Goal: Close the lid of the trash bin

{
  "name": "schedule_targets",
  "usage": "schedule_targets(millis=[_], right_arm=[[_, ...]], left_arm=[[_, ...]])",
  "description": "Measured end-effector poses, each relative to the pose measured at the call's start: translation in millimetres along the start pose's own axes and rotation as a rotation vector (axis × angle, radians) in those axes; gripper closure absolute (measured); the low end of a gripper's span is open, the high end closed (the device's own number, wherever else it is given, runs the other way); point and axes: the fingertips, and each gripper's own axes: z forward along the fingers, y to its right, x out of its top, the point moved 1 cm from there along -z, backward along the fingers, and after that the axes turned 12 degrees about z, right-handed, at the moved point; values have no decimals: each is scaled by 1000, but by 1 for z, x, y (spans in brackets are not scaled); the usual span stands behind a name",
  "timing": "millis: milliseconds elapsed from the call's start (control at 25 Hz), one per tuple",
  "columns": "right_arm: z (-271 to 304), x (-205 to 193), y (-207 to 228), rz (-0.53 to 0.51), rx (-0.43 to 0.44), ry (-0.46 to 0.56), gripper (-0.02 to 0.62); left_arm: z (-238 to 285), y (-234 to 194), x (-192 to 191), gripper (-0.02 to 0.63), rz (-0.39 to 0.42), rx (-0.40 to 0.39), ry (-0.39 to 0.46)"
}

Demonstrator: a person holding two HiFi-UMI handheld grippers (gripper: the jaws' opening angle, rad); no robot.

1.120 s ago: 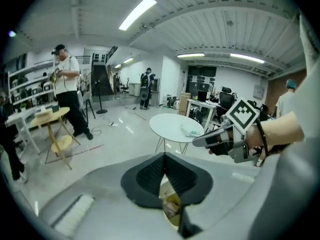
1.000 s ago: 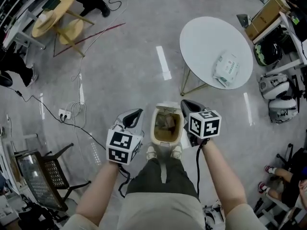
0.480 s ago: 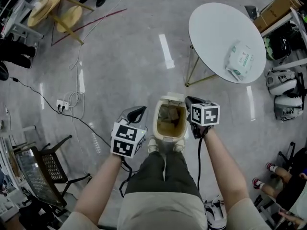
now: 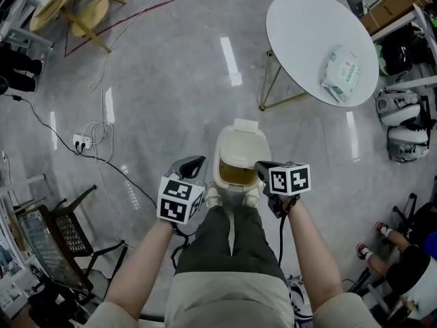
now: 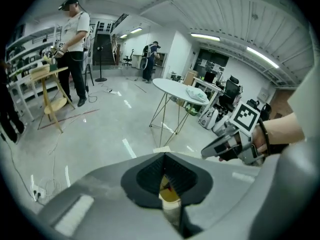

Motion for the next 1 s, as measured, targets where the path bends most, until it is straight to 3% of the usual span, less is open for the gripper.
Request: schedule_targets(millis=[280,640,840,1000], right_arm=[[58,-104,52,-16,-76,-170,592],[131,-148,112,-18,-123,-240,592],[143,-152,120,-100,-156,-266,592],[131,-148,108,-129,-165,-249,592]], left_arm=[[38,22,-75,603,-28,-72,-114],[76,47,-164,603,-55,-114,-239],[80,50,-172,603,-62,-112,-246],[73,52,-154,603,-58,-106,-227]])
